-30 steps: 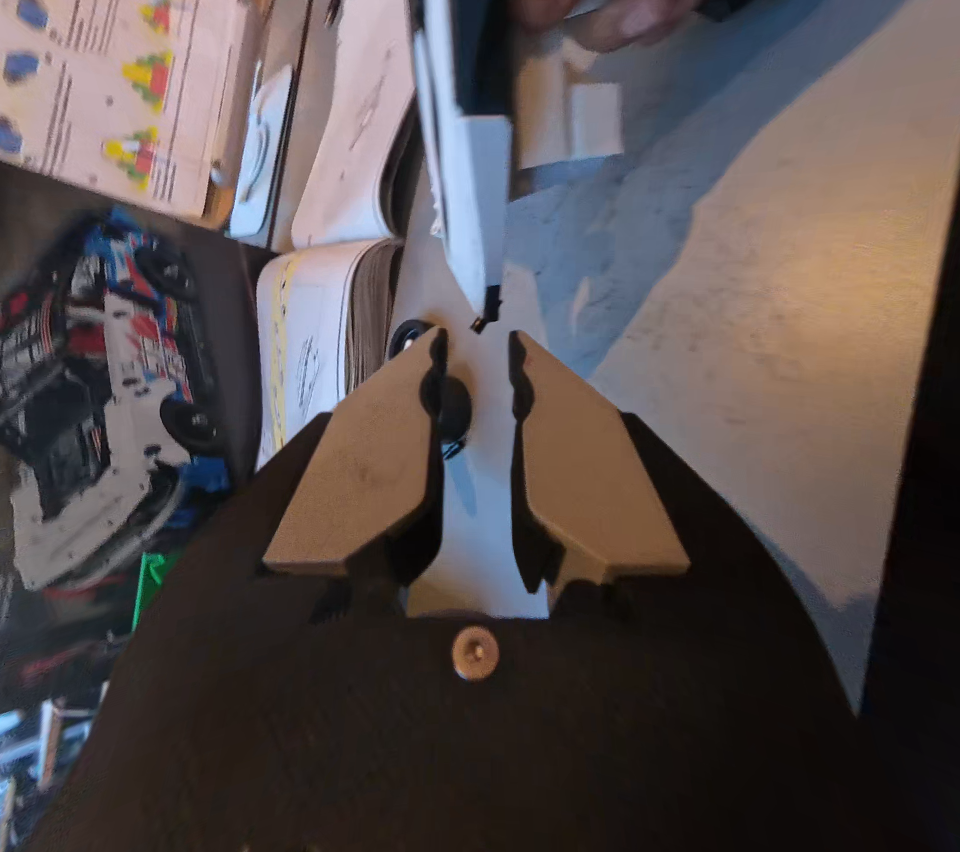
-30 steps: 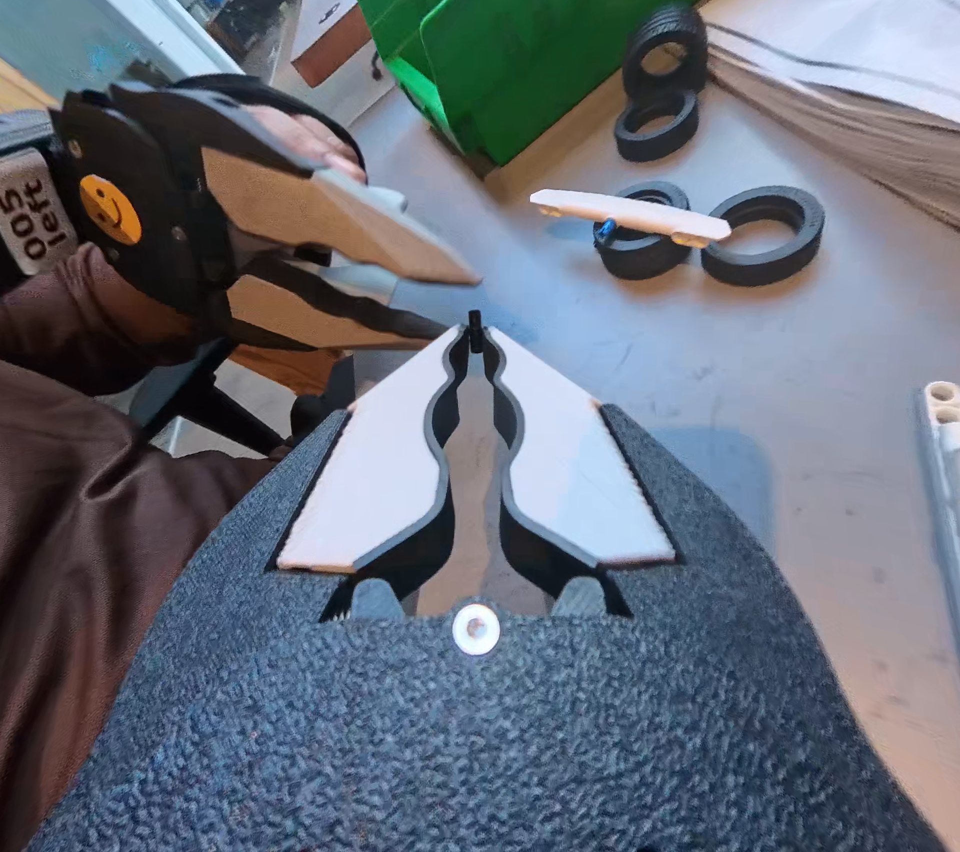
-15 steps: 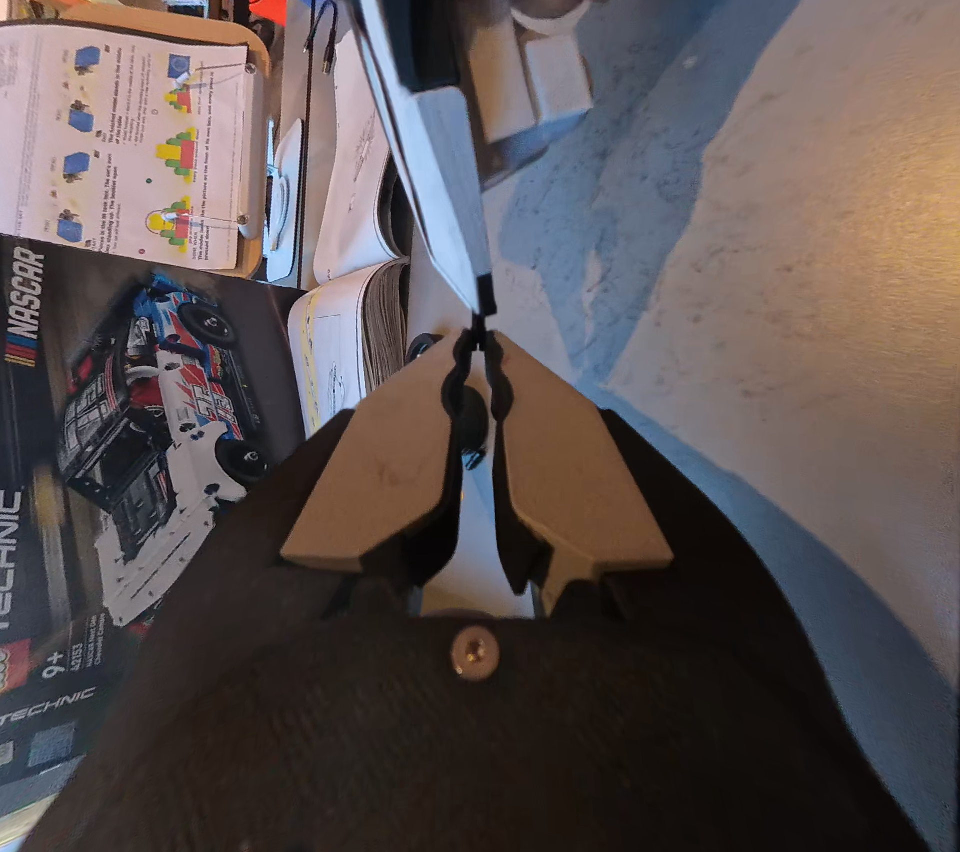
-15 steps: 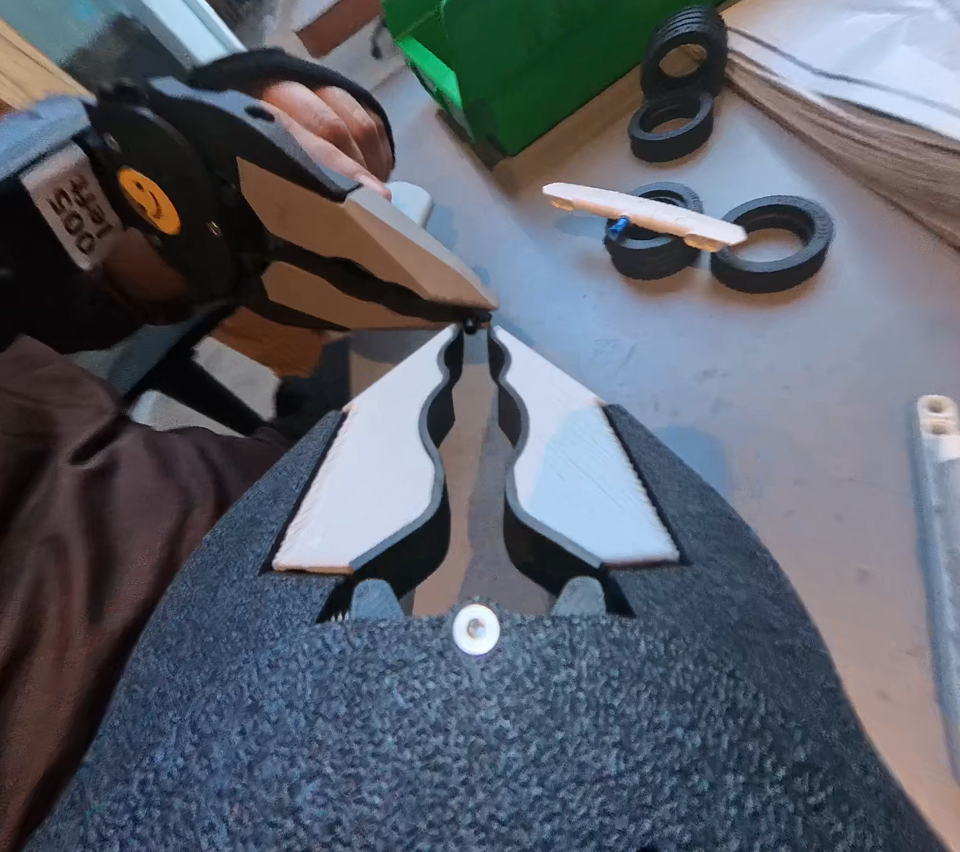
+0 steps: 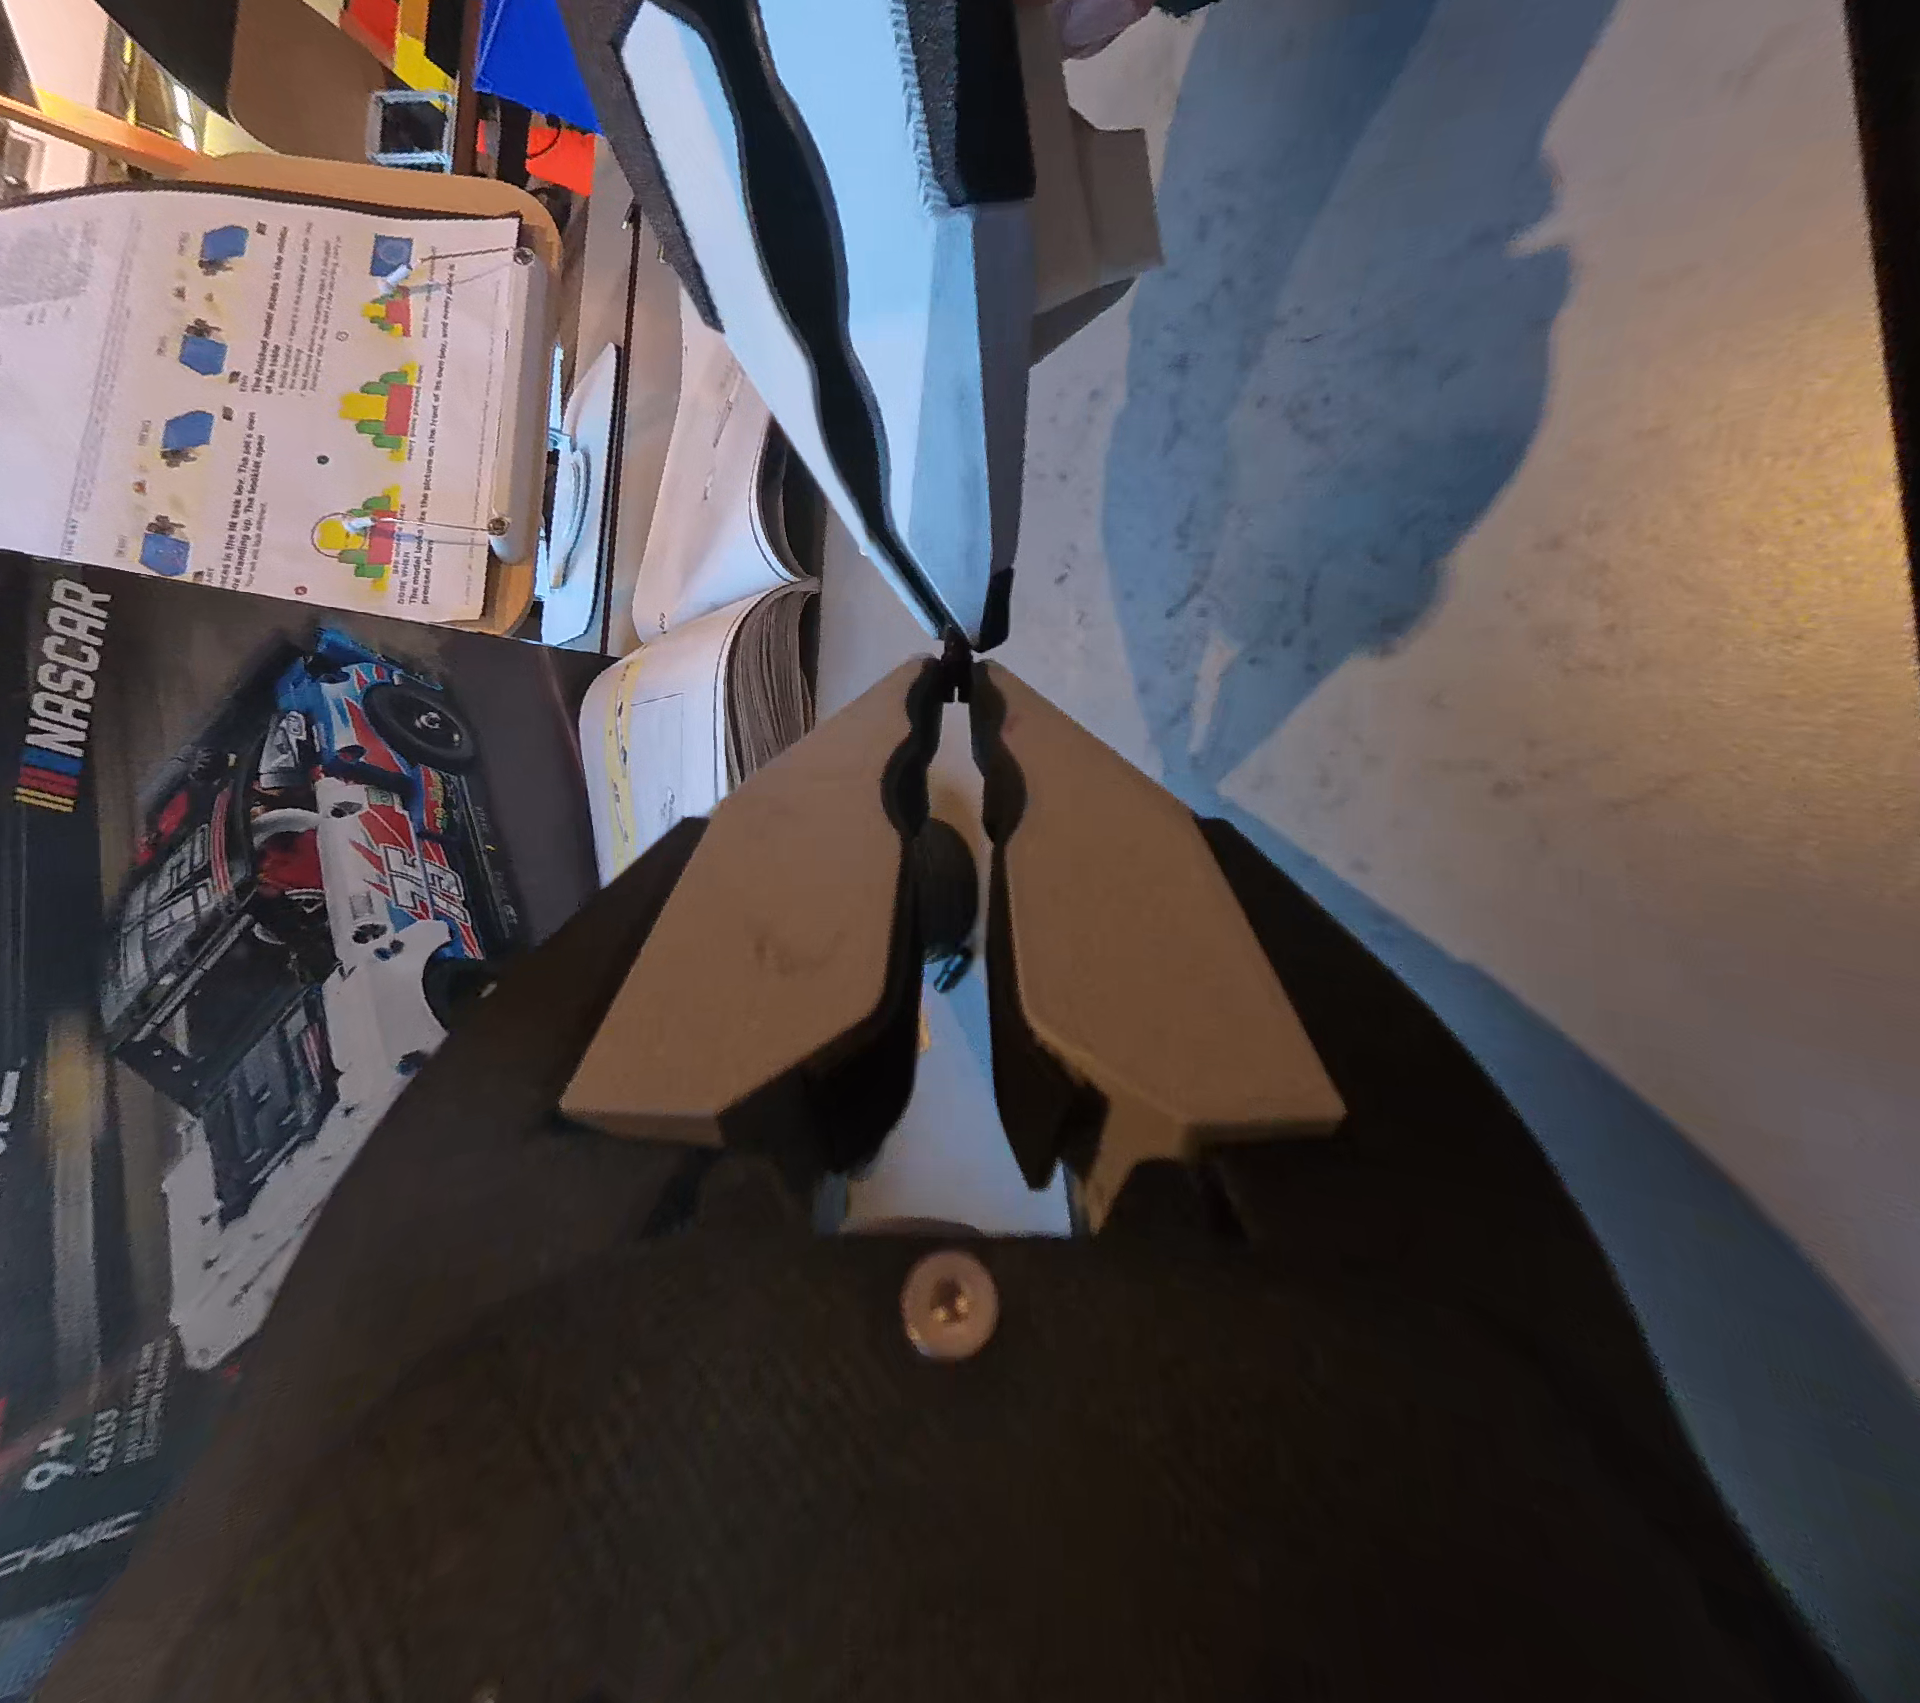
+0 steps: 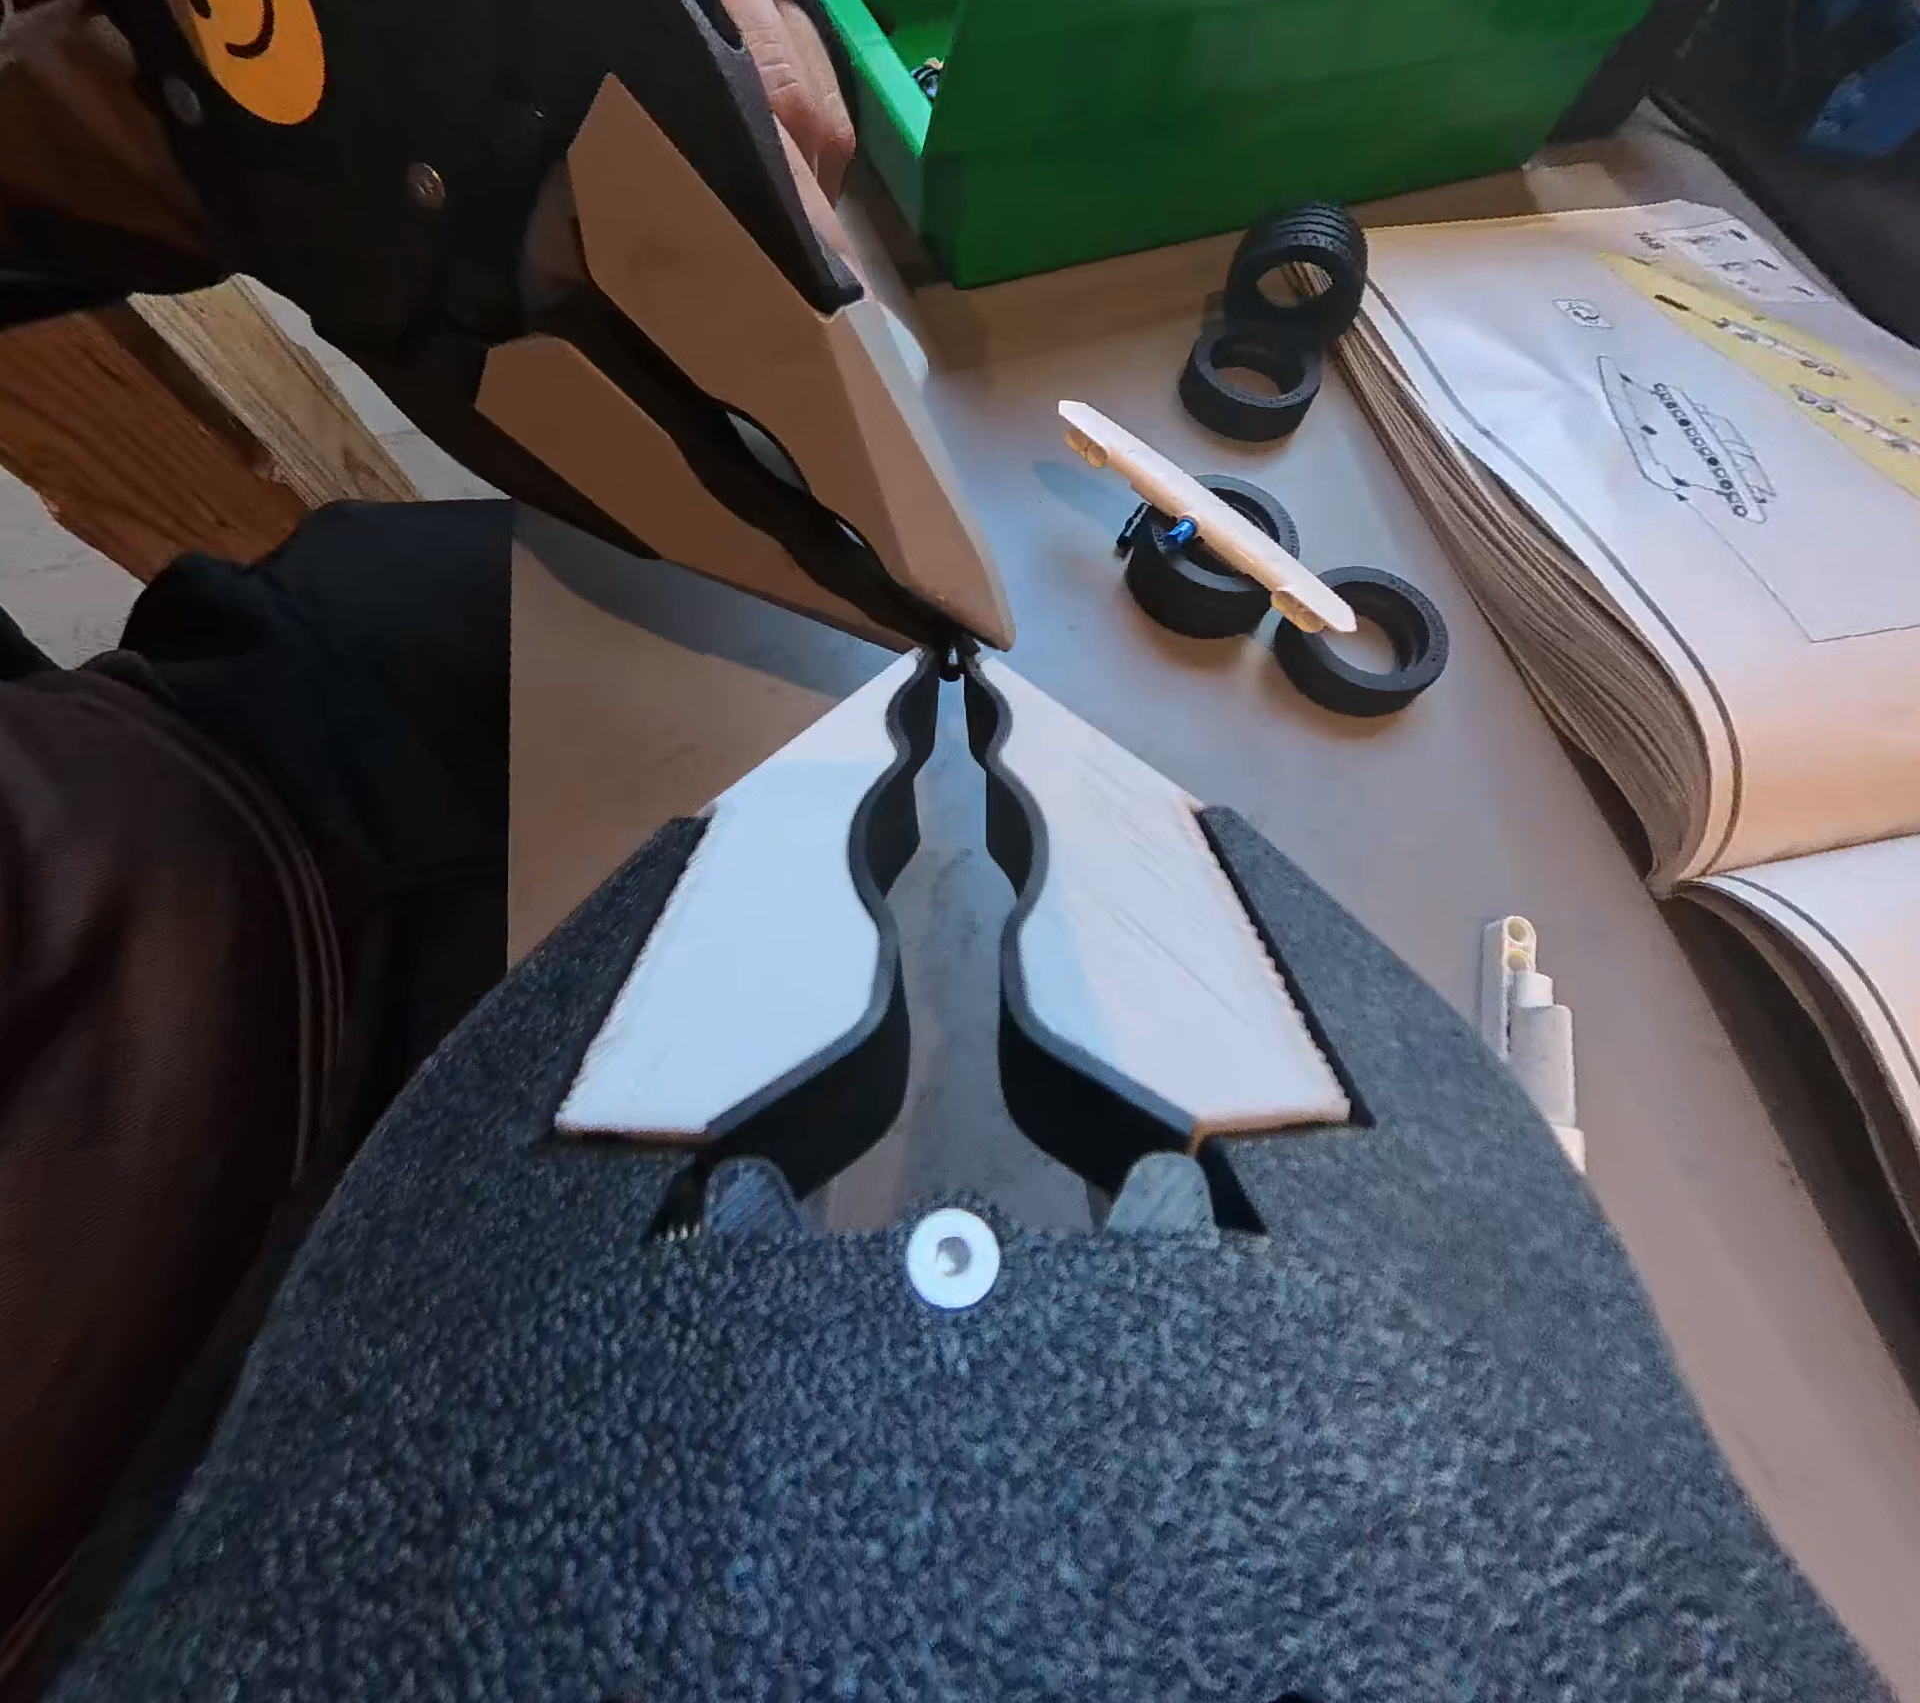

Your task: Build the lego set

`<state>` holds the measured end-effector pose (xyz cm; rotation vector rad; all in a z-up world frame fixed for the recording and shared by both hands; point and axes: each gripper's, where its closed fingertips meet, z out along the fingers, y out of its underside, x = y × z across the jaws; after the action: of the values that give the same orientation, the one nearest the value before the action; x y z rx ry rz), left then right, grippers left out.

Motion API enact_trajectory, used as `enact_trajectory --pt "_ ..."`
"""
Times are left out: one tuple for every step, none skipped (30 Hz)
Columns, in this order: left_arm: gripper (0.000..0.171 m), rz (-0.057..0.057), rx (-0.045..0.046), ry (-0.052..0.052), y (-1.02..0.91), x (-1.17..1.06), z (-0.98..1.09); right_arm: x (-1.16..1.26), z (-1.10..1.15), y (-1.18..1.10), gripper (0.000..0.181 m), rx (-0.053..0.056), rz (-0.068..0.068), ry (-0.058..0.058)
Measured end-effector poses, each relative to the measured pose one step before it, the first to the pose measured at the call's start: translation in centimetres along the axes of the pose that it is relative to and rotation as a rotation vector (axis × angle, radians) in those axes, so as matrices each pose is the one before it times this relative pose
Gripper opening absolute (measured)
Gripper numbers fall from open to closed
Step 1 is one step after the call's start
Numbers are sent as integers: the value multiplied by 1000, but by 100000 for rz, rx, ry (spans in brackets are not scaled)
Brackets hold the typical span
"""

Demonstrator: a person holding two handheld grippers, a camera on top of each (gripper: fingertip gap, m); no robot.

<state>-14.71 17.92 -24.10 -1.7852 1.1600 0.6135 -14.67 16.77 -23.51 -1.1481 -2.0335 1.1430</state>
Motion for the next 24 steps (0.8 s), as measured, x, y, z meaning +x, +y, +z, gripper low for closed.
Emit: enact_trajectory --pt "2 -2498 210 1094 -2 144 -8 -77 24 78 5 -365 -26 -177" --pt "4 -3780 37 1864 39 117 -70 -15 37 110 5 -543 -93 329" --pt "10 -5468 -746 1290 229 -190 -135 221 15 232 5 -1291 52 1618" --pt "21 -7872 -1987 216 547 -664 -113 331 -11 324 5 -1695 200 1999" --pt "33 -10218 -4244 886 990 -914 -21 242 -36 284 4 -1025 550 1022" --pt "45 -11172 -6392 1196 1290 -1122 86 93 -53 189 5 -110 1104 -251" --pt "56 -10478 -5571 1564 1093 -1170 188 16 -59 130 4 283 1432 -886" --pt "63 -9149 -3968 2591 727 -972 257 57 -62 96 5 368 1299 -615" --pt "67 -7104 -2670 3954 328 -585 320 75 -59 64 5 246 892 -189" --pt "68 -4857 -977 3813 -13 -371 408 82 -77 29 4 100 548 -2" --pt "71 -3212 -1586 3064 83 -255 520 45 -91 -26 4 261 321 32" --pt "75 -2223 -3663 2446 245 -165 618 6 -134 -74 4 410 188 31" --pt "78 -1131 -4901 1905 368 -47 647 3 -159 -51 4 326 109 135" --pt "81 176 -5556 1732 471 91 626 3 -189 -21 4 322 20 310" --pt "81 1588 -4874 -35 379 -68 589 27 -202 -13 4 438 31 348" --pt "82 1512 -3768 -2274 239 -271 520 20 -213 -2 4 488 167 198" --pt "83 1742 -3901 -847 212 69 409 22 -204 -2 4 546 198 70" --pt "82 1940 -2755 -403 31 183 259 49 -195 -38 4 602 126 158" --pt "79 1033 -820 -1373 -208 -40 131 69 -172 -78 4 622 95 159" --pt "74 -34 -235 -367 -210 -57 44 37 -149 -123 4 701 127 -86" --pt "67 -552 -258 802 -96 -16 32 -17 -130 -174 4 852 120 -305" --pt "58 -938 -35 739 -11 -120 58 -47 -115 -187 4 893 21 -372" --pt "49 -1584 -403 516 123 -185 111 -84 -95 -162 4 756 -116 -377" --pt "45 -1622 -653 1213 193 -89 172 -107 -91 -154 4 751 -307 -314"
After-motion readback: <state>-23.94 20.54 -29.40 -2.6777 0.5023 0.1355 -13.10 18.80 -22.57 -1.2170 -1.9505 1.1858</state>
